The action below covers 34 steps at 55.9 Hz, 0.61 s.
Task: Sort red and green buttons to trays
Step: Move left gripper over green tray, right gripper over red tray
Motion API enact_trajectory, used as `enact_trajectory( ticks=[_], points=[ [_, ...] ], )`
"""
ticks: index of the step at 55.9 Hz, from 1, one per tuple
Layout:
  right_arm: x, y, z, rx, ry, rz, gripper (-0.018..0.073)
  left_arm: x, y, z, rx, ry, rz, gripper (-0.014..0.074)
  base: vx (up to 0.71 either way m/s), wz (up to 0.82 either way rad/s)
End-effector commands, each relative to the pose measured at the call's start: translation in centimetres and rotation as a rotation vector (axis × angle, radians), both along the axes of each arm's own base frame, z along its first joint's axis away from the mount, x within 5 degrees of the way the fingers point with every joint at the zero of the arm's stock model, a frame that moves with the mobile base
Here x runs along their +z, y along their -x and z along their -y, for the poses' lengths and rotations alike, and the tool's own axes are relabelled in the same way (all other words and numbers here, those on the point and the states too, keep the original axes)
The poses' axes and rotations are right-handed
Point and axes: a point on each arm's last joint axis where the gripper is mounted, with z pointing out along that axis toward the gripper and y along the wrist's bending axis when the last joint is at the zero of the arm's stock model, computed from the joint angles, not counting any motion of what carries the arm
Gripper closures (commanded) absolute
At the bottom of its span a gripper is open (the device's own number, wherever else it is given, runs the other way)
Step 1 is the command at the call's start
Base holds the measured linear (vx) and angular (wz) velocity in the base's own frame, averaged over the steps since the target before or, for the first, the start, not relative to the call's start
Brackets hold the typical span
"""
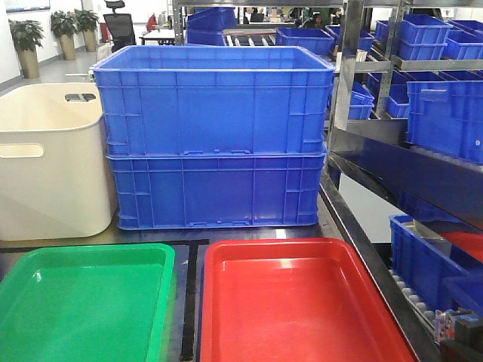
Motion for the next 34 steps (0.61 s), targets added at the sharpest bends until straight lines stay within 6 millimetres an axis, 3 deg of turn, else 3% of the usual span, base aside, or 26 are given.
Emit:
enact_trajectory(
  ticks=[1,16,22,34],
  points=[
    [1.8,-0.3,0.1,-0.017,-0.026,0.115,0.0568,1.7,-0.4,-0.2,0.027,0.027,0.102,0.0599,0.00,0.00],
    [2.6,-0.5,0.0,-0.042,-0.104,0.191,0.0568,1.9,-0.4,-0.3,0.037,0.030,0.130,0.0599,0.00,0.00],
    [2.8,-1.5,-0.1,-0.060,-0.150,0.235,0.0568,2.4,-0.5,-0.4,0.055,0.031,0.183,0.0599,0.00,0.00],
    [1.1,-4.4,-4.2,0.124,-0.069,0.220,0.0568,1.8,-2.9,-0.6,0.088,0.068,0.158,0.0599,0.00,0.00]
  ],
)
